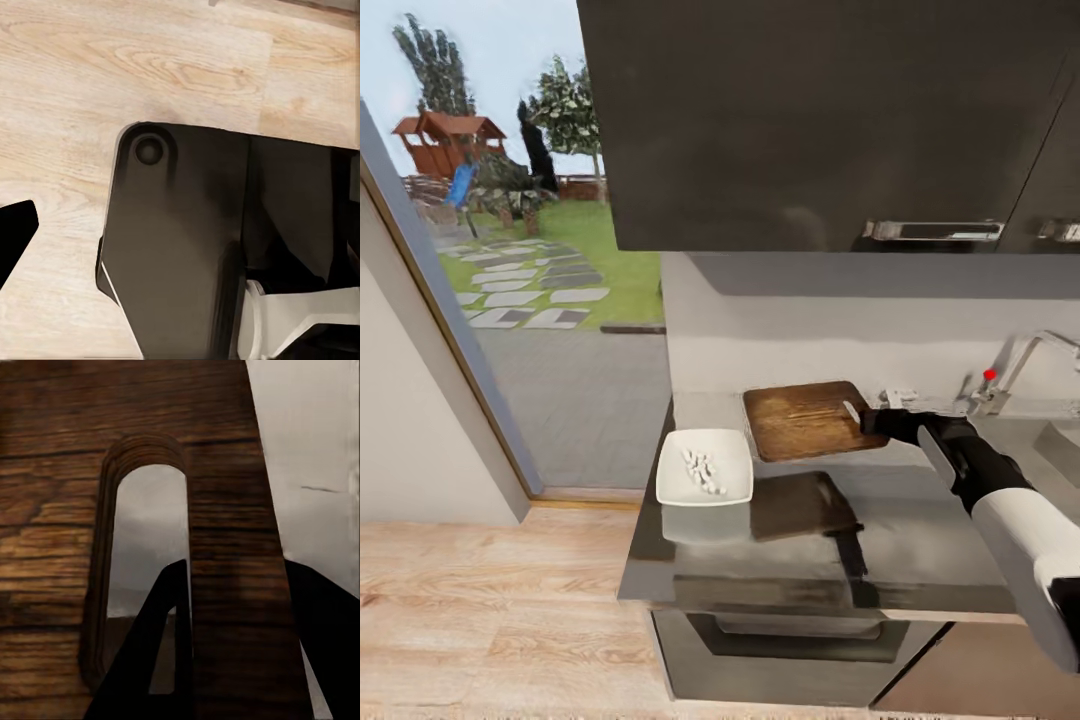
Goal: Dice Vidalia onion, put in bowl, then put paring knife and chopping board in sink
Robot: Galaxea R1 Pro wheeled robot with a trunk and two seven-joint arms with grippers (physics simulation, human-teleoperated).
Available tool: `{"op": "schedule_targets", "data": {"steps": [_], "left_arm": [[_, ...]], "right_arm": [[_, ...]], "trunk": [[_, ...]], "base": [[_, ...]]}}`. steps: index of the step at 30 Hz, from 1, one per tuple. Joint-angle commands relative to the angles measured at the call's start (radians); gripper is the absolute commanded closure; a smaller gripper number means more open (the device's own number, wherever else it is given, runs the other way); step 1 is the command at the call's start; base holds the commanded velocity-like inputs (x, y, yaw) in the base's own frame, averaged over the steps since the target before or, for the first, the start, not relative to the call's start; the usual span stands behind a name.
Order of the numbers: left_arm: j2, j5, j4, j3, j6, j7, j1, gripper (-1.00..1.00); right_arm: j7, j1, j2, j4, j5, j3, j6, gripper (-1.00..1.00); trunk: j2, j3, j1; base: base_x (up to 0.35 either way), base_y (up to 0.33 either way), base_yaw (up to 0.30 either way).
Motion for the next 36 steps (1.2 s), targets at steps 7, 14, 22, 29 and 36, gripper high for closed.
{"op": "schedule_targets", "data": {"steps": [7,14,22,29,36], "left_arm": [[-0.001,0.009,0.013,0.004,-0.018,-0.009,0.0,-1.0],[-0.001,0.009,0.019,0.004,-0.036,-0.009,0.0,-1.0],[-0.002,0.009,0.023,0.004,-0.037,-0.009,0.0,-1.0],[-0.003,0.007,0.024,0.004,-0.037,-0.009,0.0,-1.0],[-0.003,0.007,0.024,0.004,-0.037,-0.009,0.0,-1.0]], "right_arm": [[0.004,-0.001,-0.001,0.104,-0.018,-0.007,-0.076,1.0],[0.0,-0.001,-0.011,0.115,-0.02,-0.011,-0.09,1.0],[-0.001,-0.001,-0.015,0.115,-0.021,-0.012,-0.09,1.0],[-0.001,-0.001,-0.015,0.116,-0.021,-0.011,-0.09,1.0],[0.0,-0.001,-0.014,0.119,-0.018,-0.007,-0.145,1.0]], "trunk": [[-0.002,-0.002,0.0],[-0.002,0.002,0.0],[-0.002,0.01,0.0],[-0.002,0.018,0.0],[-0.002,0.019,0.0]], "base": [[-0.24,-0.23,0.0],[-0.231,-0.24,-0.134],[-0.047,-0.306,-0.222],[0.038,-0.3,-0.22],[0.198,-0.233,-0.037]]}}
